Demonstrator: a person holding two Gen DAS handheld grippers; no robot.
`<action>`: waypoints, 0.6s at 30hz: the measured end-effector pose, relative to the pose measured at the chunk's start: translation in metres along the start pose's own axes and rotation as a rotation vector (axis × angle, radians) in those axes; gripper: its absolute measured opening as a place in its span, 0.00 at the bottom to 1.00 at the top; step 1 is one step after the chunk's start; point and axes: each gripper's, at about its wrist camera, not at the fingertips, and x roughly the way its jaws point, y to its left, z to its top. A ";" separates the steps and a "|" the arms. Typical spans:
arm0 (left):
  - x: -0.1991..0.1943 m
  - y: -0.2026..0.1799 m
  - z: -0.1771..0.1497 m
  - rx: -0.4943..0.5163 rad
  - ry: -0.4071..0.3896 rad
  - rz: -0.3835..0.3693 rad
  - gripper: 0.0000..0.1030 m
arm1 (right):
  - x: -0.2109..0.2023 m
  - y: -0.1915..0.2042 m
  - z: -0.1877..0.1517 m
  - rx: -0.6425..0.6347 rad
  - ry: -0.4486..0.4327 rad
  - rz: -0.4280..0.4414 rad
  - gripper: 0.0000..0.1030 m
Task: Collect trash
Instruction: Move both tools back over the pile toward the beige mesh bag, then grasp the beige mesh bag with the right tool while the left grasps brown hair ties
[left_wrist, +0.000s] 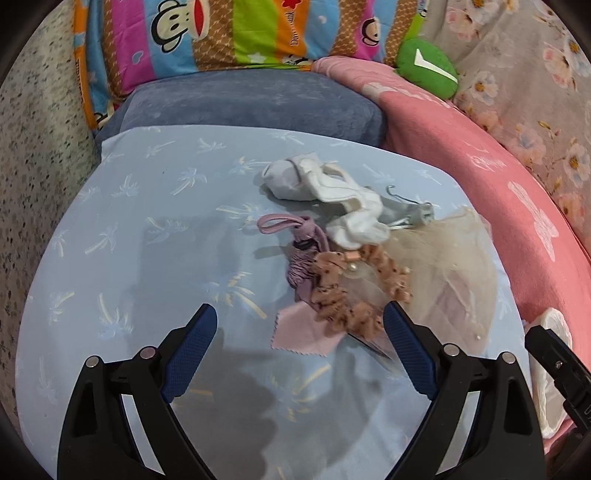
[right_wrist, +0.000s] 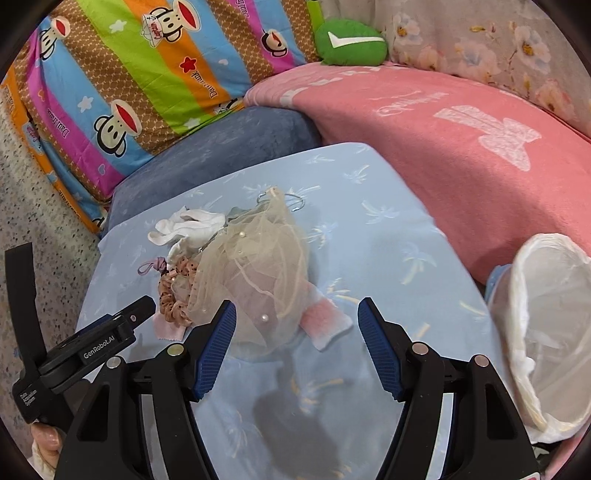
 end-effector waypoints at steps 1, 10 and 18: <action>0.003 0.002 0.001 -0.006 0.005 -0.002 0.85 | 0.006 0.002 0.001 0.001 0.004 -0.003 0.65; 0.026 0.005 0.004 -0.023 0.045 -0.033 0.70 | 0.047 0.010 0.004 0.004 0.054 0.003 0.57; 0.032 0.004 0.002 -0.025 0.080 -0.107 0.33 | 0.061 0.016 -0.002 -0.010 0.103 0.043 0.12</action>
